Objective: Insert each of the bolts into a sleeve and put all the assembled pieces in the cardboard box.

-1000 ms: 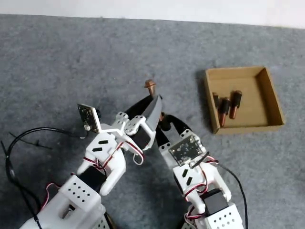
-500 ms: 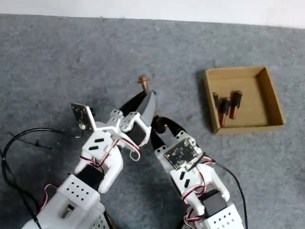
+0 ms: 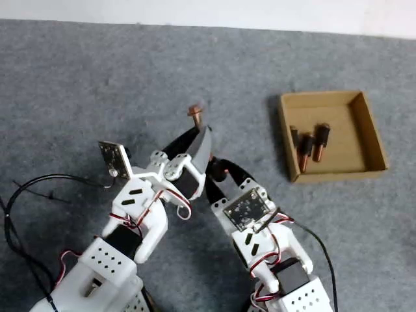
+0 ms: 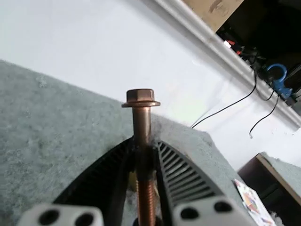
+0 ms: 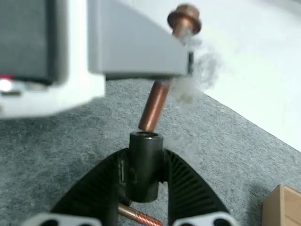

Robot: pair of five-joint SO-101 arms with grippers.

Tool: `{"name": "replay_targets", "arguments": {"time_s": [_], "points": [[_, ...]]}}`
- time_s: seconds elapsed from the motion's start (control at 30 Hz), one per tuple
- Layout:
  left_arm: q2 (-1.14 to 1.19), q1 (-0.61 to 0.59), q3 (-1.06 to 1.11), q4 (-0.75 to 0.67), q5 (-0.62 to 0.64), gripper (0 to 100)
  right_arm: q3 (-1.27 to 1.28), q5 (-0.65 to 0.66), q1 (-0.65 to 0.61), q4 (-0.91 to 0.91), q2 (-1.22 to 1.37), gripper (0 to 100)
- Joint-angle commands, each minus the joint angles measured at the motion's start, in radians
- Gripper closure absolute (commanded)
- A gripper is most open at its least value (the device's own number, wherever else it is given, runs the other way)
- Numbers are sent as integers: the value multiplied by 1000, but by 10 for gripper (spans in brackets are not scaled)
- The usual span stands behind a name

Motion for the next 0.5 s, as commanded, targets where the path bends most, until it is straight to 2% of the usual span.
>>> {"name": "replay_targets", "arguments": {"time_s": [0.0, 0.33, 0.47], "points": [[-18, 13, -15, 3, 5, 996, 85, 11, 15, -2, -21, 993], [-21, 28, -2, 5, 11, 996, 85, 5, 31, -2, -21, 993], [-24, 30, 1, 5, 60, 996, 84, 3, 35, -2, -21, 993]]}}
